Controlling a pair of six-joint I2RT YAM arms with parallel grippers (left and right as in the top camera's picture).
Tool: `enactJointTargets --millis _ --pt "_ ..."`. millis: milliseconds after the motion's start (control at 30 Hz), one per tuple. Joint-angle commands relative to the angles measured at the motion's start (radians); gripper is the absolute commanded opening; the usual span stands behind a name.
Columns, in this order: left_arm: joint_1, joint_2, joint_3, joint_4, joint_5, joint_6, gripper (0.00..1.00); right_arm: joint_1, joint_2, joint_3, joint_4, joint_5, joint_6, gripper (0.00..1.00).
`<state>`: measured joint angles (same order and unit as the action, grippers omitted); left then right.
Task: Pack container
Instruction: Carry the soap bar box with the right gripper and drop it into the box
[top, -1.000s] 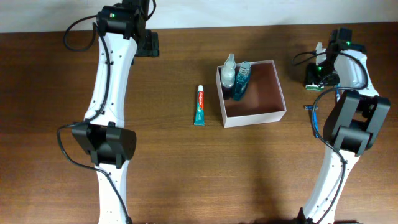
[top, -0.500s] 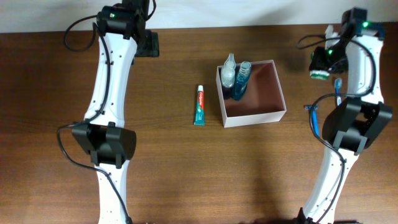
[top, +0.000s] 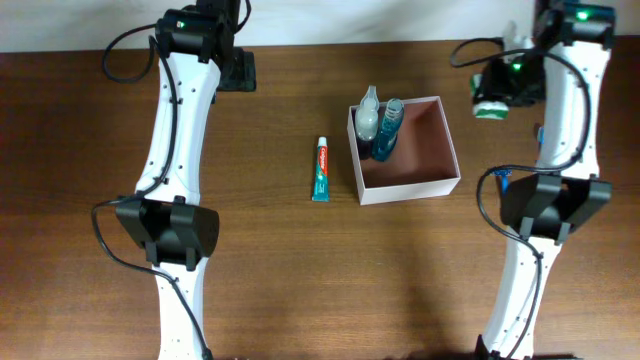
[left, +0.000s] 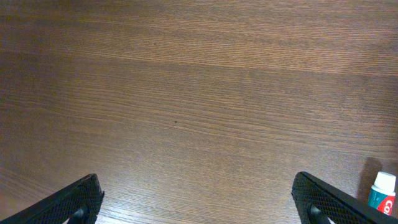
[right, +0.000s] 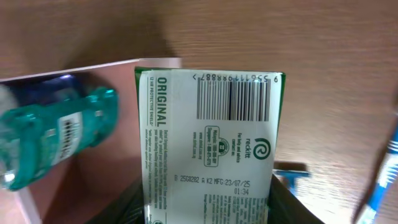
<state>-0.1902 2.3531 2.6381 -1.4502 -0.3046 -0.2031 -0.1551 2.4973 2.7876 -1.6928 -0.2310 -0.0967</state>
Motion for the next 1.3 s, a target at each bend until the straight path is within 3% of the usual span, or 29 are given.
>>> enactJointTargets --millis 0,400,700,1000,1067,1267 --pt "0.003 0.009 -0.003 0.002 -0.018 -0.009 0.99 0.059 -0.03 0.015 -0.006 -0.028 0.01 0.38" --pt "0.003 0.009 -0.003 -0.002 -0.018 -0.009 0.99 0.188 -0.03 -0.042 -0.006 -0.027 0.027 0.38" --pt "0.003 0.009 -0.003 -0.005 -0.018 -0.009 0.99 0.201 -0.03 -0.182 -0.006 -0.02 0.027 0.38" --pt "0.003 0.009 -0.003 -0.005 -0.018 -0.009 0.99 0.201 -0.028 -0.193 0.01 -0.019 0.027 0.39" --pt "0.003 0.009 -0.003 -0.005 -0.018 -0.008 0.99 0.201 -0.024 -0.193 0.03 -0.019 0.027 0.48" --pt "0.003 0.009 -0.003 -0.005 -0.018 -0.008 0.99 0.2 -0.017 -0.193 0.071 -0.003 0.027 0.55"
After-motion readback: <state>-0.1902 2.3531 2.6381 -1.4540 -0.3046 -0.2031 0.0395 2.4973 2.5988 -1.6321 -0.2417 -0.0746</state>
